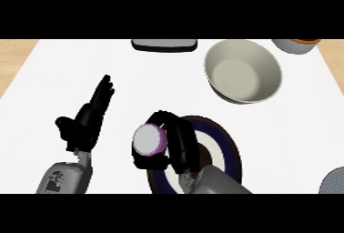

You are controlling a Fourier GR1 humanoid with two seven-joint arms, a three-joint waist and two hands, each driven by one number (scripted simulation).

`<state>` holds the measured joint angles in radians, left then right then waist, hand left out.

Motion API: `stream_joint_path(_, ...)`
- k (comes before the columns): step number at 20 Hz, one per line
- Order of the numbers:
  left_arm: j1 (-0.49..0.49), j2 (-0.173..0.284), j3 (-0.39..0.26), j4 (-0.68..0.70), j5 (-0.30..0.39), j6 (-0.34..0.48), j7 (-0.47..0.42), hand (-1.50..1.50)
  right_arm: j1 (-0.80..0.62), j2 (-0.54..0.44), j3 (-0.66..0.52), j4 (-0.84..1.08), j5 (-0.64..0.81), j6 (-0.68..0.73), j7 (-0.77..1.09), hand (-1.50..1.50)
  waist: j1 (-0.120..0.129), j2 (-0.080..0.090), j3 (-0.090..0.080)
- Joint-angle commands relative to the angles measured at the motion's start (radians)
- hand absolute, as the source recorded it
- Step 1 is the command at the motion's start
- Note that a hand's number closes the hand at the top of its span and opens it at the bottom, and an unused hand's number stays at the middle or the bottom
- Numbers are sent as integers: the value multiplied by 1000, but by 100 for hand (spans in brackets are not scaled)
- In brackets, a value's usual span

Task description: Pick the can from the plate and place it in the bowl

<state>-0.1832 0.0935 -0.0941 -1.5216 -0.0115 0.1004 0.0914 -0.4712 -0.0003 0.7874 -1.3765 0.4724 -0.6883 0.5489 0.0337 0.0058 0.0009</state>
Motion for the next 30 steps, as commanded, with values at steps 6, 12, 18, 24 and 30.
stream_joint_path(6, 58, 0, 8, -28, 2, -2, -11, 0, -292, 0, 10, -38, 257, -41, 221, 150, -28, -13, -2)
stream_joint_path(12, 53, -5, 9, -29, -7, 2, -8, 0, -504, 0, -72, -76, 369, 147, 529, 150, -35, -14, -2)
stream_joint_path(18, -39, -35, 26, 64, -18, 25, -18, 0, -697, 0, -269, 44, 318, 275, 509, 150, -33, -6, -2)
stream_joint_path(24, 16, 5, 26, -43, -1, -17, 38, 0, -727, -22, -364, 152, 346, 295, 494, 150, -27, -7, -1)
stream_joint_path(30, 47, 6, 31, -52, -7, -16, 14, 0, -705, -136, -435, 250, 332, 350, 401, 150, -25, -6, -1)
